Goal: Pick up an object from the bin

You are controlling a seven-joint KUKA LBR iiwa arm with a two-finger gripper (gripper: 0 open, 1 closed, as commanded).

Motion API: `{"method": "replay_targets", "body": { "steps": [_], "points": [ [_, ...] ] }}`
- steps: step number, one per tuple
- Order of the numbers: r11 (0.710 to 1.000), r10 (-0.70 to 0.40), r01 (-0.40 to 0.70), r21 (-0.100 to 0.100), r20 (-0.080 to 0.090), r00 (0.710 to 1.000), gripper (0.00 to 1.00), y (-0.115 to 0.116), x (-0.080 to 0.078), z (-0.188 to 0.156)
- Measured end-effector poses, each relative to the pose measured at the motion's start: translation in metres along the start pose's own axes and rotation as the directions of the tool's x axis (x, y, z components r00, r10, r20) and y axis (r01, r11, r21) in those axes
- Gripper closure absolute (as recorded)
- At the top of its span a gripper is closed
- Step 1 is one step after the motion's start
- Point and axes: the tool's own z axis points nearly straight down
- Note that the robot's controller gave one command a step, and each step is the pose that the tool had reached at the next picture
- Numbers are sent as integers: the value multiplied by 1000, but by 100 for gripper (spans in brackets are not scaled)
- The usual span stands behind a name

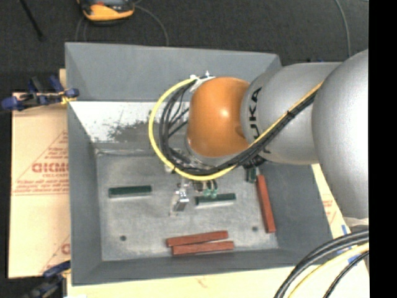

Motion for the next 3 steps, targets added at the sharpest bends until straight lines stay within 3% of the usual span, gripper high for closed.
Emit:
{"method": "replay_targets", "body": {
  "steps": [1,2,3],
  "points": [
    [983,-186,186,0,6,982,0,36,-31,45],
    [1000,0,0,-4,0,1000,100,15,-83,56],
    [1000,3,-3,-3,2,1000,0,14,-83,59]
  ]
}}
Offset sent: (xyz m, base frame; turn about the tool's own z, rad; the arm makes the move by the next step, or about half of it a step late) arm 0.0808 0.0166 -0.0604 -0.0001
